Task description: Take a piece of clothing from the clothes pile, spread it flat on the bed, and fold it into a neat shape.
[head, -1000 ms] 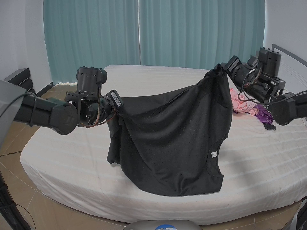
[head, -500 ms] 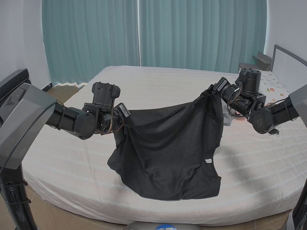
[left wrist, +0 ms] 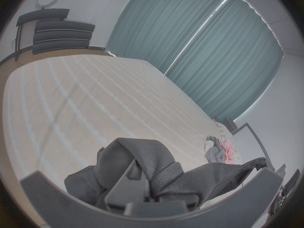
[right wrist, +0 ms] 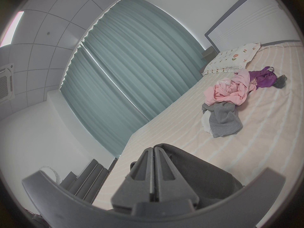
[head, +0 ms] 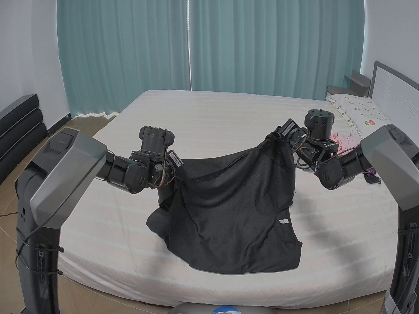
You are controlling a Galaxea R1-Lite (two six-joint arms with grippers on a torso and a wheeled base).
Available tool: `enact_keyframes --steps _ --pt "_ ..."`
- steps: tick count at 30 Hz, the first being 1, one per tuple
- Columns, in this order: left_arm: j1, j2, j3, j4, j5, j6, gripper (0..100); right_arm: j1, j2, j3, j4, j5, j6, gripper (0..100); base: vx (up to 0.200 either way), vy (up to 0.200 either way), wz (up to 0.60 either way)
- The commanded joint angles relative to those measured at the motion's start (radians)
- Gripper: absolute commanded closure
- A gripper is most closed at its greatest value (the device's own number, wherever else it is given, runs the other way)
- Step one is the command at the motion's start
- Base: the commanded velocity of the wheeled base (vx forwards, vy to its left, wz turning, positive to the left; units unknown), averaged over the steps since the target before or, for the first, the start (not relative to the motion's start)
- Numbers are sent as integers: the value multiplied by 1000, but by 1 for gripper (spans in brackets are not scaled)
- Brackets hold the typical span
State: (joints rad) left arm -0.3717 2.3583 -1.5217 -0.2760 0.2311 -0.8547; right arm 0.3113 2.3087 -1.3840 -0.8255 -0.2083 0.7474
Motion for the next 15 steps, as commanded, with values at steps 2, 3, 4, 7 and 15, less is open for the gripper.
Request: enact_keyframes --steps 2,3,4,7,15 --pt "16 145 -103 1 1 -43 0 0 166 -86 -32 -16 -2 0 0 0 0" --pt "20 168 -120 4 1 -46 0 0 192 -99 -33 -14 -2 0 0 0 0" --pt "20 173 -123 4 1 -46 0 2 196 -102 -33 -14 -3 0 0 0 0" --pt "23 211 -146 6 17 -40 0 -4 264 -127 -15 -31 -7 0 0 0 0" --pt "89 171 -173 -29 85 -76 0 -47 222 -102 -124 -103 4 0 0 0 0"
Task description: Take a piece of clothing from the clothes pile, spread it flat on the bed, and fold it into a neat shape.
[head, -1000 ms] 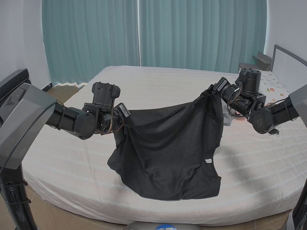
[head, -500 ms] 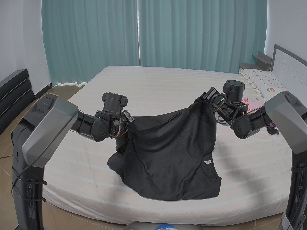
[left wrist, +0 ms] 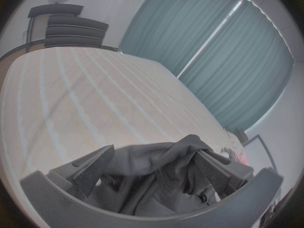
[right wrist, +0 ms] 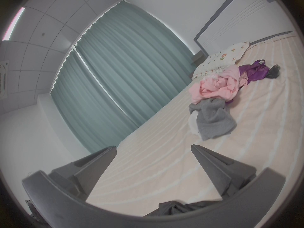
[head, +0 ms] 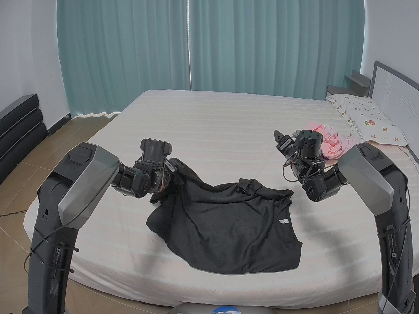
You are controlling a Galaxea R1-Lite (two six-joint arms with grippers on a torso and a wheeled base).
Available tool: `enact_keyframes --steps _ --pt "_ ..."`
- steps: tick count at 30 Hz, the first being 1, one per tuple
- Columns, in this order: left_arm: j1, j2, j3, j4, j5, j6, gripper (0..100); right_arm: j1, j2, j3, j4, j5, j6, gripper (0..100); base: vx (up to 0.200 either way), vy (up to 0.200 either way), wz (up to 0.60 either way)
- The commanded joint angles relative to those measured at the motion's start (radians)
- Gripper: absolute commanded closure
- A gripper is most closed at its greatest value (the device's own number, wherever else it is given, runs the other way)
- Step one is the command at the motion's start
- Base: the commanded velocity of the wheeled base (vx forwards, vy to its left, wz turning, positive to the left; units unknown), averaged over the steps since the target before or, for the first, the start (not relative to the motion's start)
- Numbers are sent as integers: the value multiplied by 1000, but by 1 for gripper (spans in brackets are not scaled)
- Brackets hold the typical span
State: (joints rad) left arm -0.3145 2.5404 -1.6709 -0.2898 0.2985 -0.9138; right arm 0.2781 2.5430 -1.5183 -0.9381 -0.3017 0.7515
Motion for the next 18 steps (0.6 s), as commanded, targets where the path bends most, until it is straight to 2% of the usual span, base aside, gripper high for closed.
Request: enact_keyframes --steps 1,4,7,9,10,11,15,18 --pt "38 -15 -26 -9 17 -17 0 -14 -23 64 -11 -7 0 0 0 0 0" --pt "41 -48 -4 18 1 -10 0 -14 -47 136 -13 21 2 0 0 0 0" --pt "40 -86 31 95 -56 -2 0 -13 -63 187 -11 39 2 0 0 0 0" --pt "40 -135 68 173 -165 0 0 -10 -87 237 -11 62 2 0 0 0 0" --pt "40 -135 68 173 -165 0 0 -10 -87 237 -11 62 2 0 0 0 0" --pt "40 -163 88 216 -228 1 0 -8 -105 271 -13 78 8 0 0 0 0" --pt "40 -177 120 241 -249 1 0 -4 -144 337 -27 82 22 0 0 0 0" --pt "46 -224 207 235 -265 -2 0 9 -178 400 -30 90 66 0 0 0 0"
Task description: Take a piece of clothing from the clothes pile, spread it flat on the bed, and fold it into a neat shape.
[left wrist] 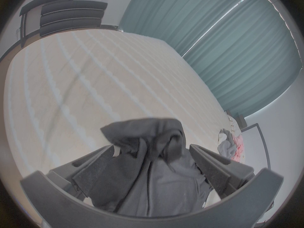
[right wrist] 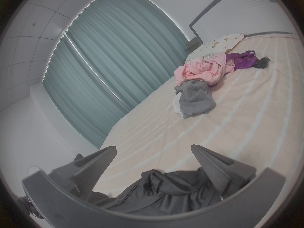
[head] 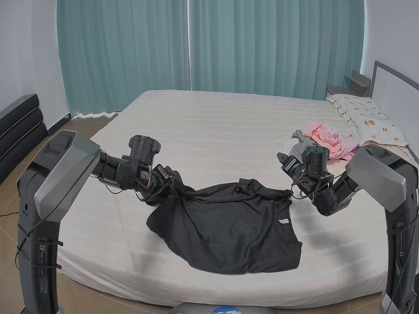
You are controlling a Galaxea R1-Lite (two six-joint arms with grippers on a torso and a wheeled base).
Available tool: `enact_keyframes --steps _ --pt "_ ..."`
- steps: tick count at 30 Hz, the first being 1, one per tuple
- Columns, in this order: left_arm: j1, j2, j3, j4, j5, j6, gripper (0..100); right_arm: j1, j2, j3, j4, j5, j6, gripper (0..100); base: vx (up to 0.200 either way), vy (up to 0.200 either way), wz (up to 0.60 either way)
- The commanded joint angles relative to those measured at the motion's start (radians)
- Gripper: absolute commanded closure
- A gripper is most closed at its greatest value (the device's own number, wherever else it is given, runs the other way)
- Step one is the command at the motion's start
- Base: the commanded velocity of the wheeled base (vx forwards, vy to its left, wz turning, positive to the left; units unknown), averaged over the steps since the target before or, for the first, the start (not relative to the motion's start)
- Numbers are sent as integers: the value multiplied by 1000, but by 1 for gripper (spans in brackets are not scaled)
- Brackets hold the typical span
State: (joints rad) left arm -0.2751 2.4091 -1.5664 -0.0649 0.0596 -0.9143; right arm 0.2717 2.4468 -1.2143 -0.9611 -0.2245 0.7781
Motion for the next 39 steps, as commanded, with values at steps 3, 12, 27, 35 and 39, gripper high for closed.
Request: enact_keyframes --steps 3,12,27,35,39 --pt "11 -145 184 0 -67 2 0 21 -112 157 -7 47 59 0 0 0 0" --pt "1 -320 417 -36 -67 -18 0 58 -196 343 -67 85 95 0 0 0 0" --pt "-41 -427 509 -52 -64 -123 0 86 -252 460 -113 71 96 0 0 -107 0" --pt "-49 -426 508 -56 -61 -123 0 86 -246 458 -111 71 92 0 0 -25 0" --pt "-47 -427 506 -61 -61 -124 0 87 -242 447 -102 73 90 0 0 0 0"
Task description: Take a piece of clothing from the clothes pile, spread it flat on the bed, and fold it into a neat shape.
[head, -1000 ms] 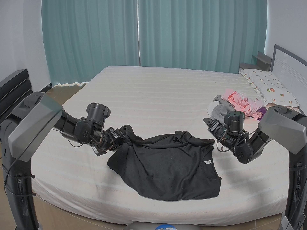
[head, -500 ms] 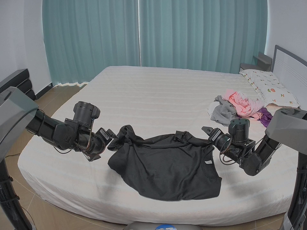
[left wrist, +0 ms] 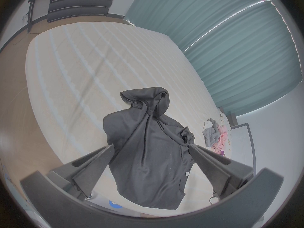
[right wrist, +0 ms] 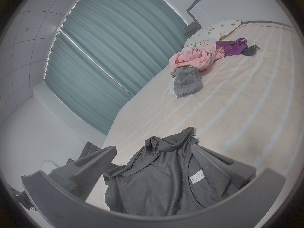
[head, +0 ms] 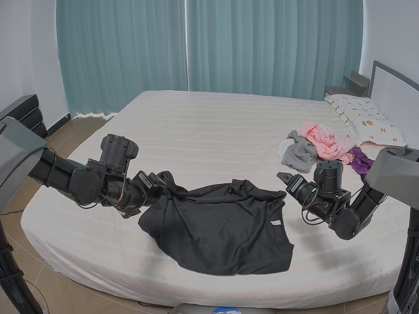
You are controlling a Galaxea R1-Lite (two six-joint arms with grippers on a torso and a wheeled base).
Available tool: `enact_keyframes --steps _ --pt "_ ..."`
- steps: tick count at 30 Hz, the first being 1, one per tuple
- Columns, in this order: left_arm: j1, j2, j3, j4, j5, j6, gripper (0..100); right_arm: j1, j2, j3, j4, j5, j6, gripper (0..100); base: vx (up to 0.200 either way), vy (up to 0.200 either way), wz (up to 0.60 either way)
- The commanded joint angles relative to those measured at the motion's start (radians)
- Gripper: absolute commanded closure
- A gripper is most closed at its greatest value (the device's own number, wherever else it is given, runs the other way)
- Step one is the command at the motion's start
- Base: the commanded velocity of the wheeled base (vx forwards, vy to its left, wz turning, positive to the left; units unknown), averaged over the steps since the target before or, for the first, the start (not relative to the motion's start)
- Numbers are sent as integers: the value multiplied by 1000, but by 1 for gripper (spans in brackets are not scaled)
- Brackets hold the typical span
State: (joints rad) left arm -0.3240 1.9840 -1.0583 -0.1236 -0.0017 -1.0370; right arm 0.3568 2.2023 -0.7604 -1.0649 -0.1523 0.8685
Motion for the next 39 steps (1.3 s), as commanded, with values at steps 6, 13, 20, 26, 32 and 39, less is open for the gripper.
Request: enact_keyframes --steps 6,13,20,26,32,39 --pt "3 2 -2 -2 0 -3 0 14 13 -8 2 2 0 0 0 0 0" --pt "5 6 1 -1 0 -3 0 39 56 -40 11 13 0 0 0 0 0" --pt "2 10 15 -2 -1 -3 0 77 177 -172 71 17 -2 0 0 0 0" --pt "13 12 11 -4 -8 -3 0 73 226 -358 279 65 6 0 0 0 0" --pt "36 22 9 -4 -11 -3 0 80 290 -496 418 68 6 0 0 0 0" --pt "36 52 1 -14 0 0 0 80 316 -596 548 103 7 0 0 0 0"
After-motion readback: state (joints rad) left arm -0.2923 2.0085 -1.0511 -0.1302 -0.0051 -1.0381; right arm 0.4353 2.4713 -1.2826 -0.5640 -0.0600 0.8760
